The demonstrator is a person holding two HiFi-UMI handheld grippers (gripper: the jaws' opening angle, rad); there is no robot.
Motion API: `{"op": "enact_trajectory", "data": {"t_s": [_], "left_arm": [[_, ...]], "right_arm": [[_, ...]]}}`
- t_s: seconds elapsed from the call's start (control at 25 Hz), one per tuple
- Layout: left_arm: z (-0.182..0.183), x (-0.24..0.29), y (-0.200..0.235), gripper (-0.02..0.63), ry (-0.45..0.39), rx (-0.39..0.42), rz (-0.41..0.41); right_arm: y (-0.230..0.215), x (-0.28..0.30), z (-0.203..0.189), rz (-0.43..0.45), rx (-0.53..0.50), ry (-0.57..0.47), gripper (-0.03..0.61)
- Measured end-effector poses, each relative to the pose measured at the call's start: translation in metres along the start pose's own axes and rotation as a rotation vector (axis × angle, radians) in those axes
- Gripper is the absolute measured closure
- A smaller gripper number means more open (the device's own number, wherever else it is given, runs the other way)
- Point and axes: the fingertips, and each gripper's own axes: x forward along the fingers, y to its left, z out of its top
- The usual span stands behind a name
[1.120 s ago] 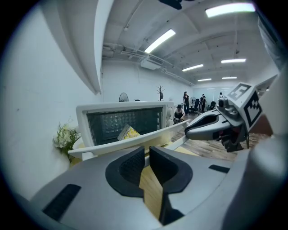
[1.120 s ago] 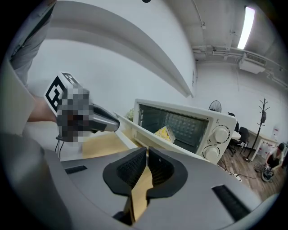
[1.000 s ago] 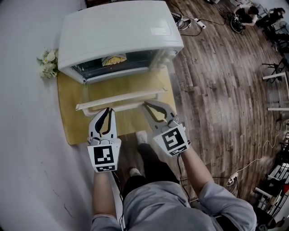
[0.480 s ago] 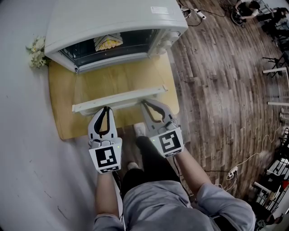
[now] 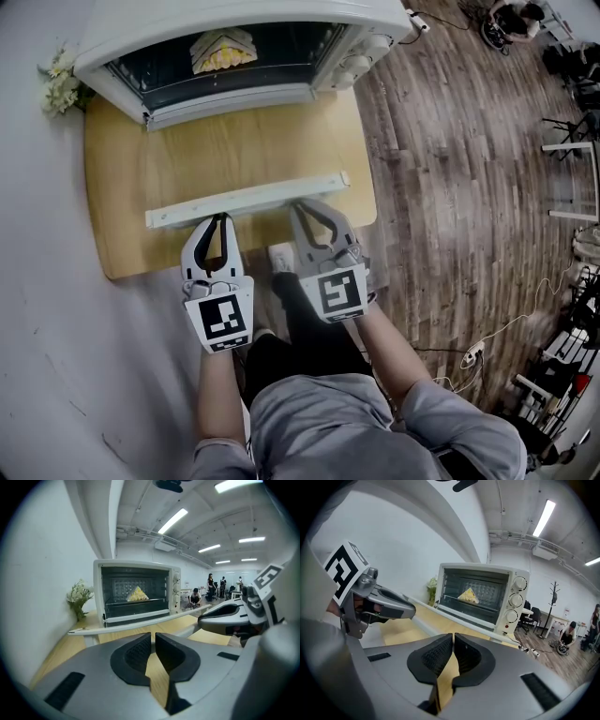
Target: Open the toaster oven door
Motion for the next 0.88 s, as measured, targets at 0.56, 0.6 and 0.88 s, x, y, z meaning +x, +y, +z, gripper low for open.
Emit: {"op": "enact_trajectory", "data": {"t_s": [0.56, 0.6, 0.88], "left_arm": [[-0.043, 0.016, -0.002, 0.586, 0.068, 0.034, 0.047], [-0.046, 0.017, -0.001, 0.586, 0.071, 0.036, 0.051], [-0.05, 0.02, -0.004, 0.603, 0.1, 0.095, 0.075]], "right_arm": [[0.01, 0.016, -0.042, -0.04, -0.079, 0.106, 0.569], [0.01, 0.017, -0.044, -0.045, -0.084, 0.12, 0.569], [0.009, 0.02, -0.05, -0.085, -0.133, 0.159, 0.574]]}}
